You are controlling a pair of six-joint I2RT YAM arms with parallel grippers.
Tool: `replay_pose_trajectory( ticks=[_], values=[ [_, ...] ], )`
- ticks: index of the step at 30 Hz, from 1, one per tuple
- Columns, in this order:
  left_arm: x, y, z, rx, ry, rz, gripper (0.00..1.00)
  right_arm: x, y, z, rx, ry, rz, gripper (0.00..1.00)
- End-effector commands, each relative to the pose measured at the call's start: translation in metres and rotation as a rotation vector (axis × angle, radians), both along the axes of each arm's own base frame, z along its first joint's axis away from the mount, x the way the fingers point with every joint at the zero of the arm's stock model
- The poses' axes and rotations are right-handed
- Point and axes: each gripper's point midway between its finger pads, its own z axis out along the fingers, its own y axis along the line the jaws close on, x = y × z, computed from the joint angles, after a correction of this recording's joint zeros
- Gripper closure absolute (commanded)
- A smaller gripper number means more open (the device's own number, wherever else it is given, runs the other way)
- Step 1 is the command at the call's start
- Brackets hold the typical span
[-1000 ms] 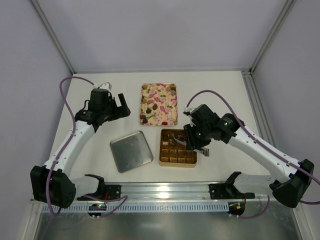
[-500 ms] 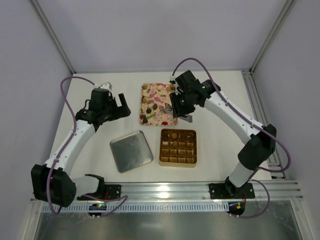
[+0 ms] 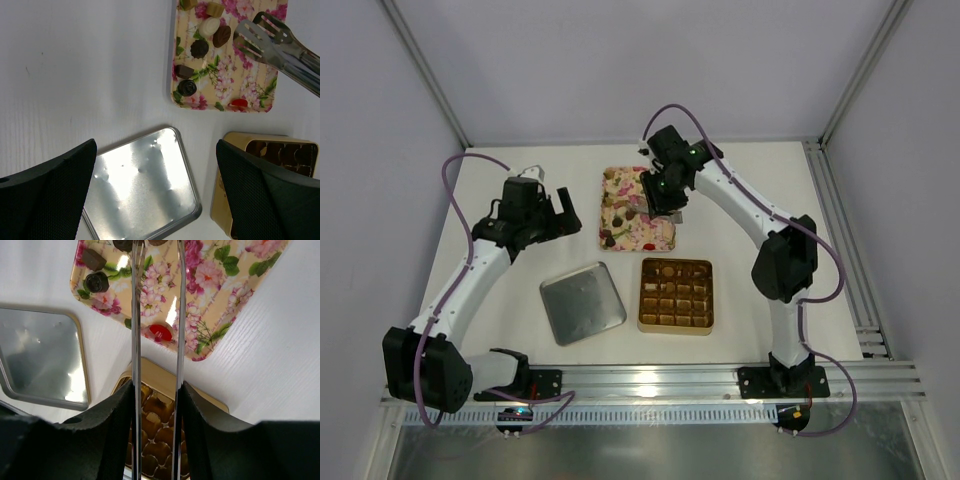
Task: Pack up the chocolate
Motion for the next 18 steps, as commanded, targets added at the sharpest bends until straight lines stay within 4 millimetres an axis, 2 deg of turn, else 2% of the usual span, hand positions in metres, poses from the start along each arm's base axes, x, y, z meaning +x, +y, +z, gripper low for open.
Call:
replay_pose_trajectory(
  ticks=[1,10,18],
  values=[
    [0.007,0.0,0.011,0.004,-0.032,-0.009,0.0,0.005,0.009,0.013,0.03,-0.022,0.021,0.56],
    [0.007,-0.001,0.01,0.004,-0.029,-0.01,0.0,0.006,0.018,-0.004,0.007,0.001,0.032,0.53],
    [0.008,-0.001,0.01,0.004,-0.027,-0.01,0.01,0.008,0.019,-0.016,-0.018,0.012,0.026,0.53]
  ],
)
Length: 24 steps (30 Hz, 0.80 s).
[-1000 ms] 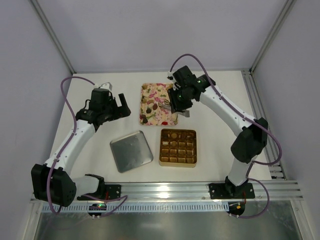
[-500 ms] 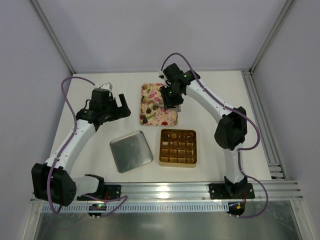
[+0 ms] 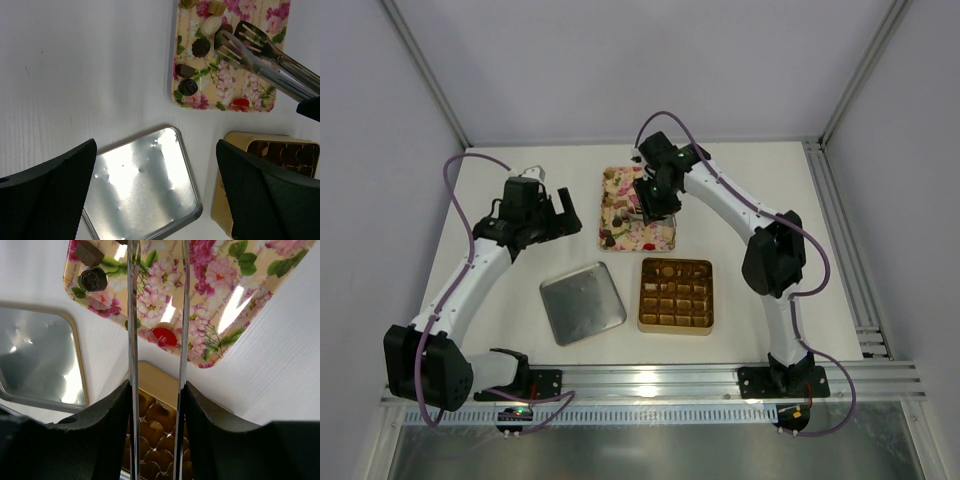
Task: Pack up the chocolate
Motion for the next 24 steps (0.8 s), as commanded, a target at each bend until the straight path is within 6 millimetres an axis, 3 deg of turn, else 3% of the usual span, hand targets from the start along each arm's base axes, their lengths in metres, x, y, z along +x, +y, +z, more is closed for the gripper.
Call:
replay_pose_trajectory(
  ticks=[1,6,24],
  values=[
    [0.006,-0.001,0.012,0.003,-0.035,-0.011,0.0,0.009,0.005,0.011,0.008,-0.046,0.003,0.53],
    [0.007,-0.001,0.012,0.002,-0.034,-0.01,0.0,0.013,0.003,0.004,-0.015,-0.047,-0.007,0.53],
    [0.008,0.0,0.012,0.005,-0.035,-0.009,0.0,0.016,-0.01,0.013,-0.05,-0.072,-0.019,0.61]
  ],
)
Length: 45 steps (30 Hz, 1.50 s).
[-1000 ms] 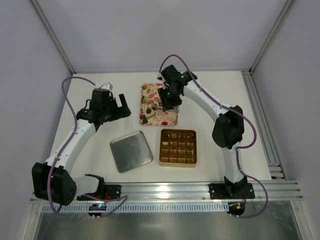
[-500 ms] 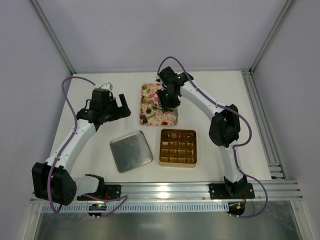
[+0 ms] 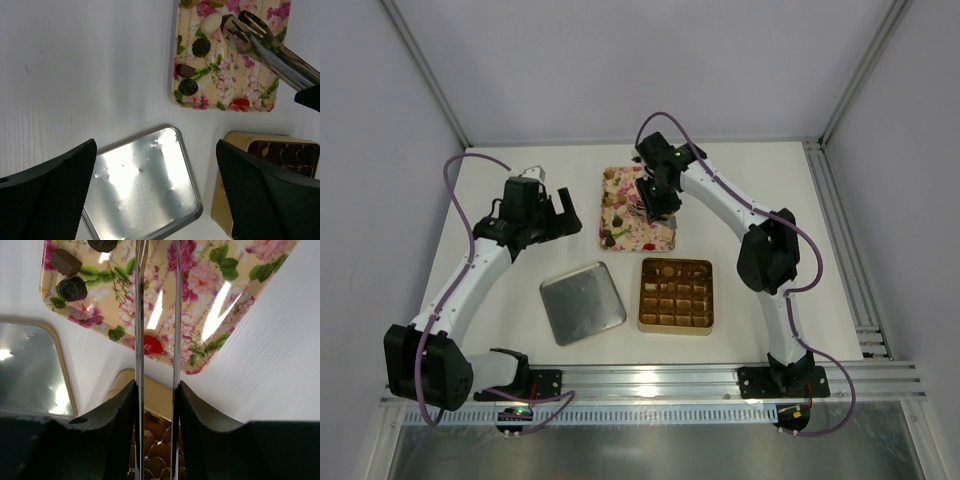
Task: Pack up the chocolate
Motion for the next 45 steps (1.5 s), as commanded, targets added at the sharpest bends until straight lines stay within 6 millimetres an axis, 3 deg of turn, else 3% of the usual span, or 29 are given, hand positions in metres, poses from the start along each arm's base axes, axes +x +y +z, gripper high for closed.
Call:
replay_pose_trajectory(
  ticks=[1,28,45],
  values=[
    [0.008,-0.001,0.013,0.004,-0.037,-0.01,0.0,0.006,-0.006,0.025,0.008,-0.061,0.0,0.61],
    [0.008,0.0,0.013,0.004,-0.04,-0.009,0.0,0.016,0.008,0.01,0.043,-0.022,0.014,0.58],
    [0.008,0.0,0.012,0.004,-0.035,-0.008,0.0,0.012,0.001,0.023,0.045,-0.04,0.013,0.63]
  ],
)
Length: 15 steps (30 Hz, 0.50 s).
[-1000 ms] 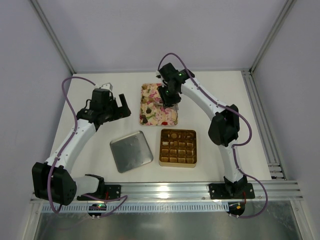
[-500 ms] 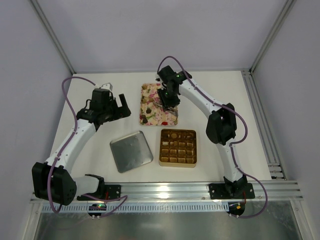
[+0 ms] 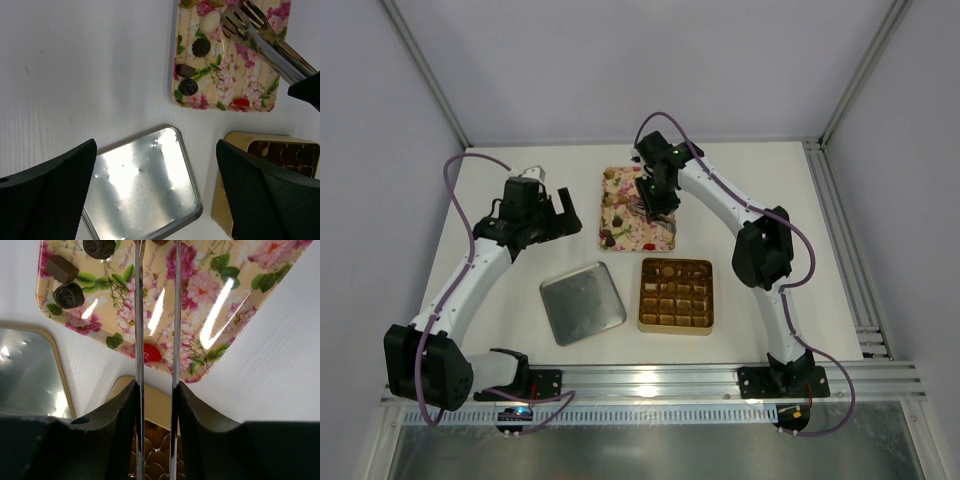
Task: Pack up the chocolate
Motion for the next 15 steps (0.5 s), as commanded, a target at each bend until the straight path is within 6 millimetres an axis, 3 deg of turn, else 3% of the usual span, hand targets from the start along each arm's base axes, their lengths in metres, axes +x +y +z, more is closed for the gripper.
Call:
replay_pose_trajectory(
  ticks=[1,9,15],
  values=[
    [0.008,0.0,0.012,0.006,-0.036,-0.005,0.0,0.003,-0.002,0.035,0.043,-0.068,0.0,0.63],
    [0.008,0.0,0.014,0.005,-0.041,-0.005,0.0,-0.002,-0.013,0.055,0.074,-0.095,-0.013,0.63],
    [0.007,0.0,0.014,0.006,-0.04,-0.008,0.0,-0.009,-0.02,0.054,0.074,-0.085,-0.018,0.63]
  ],
)
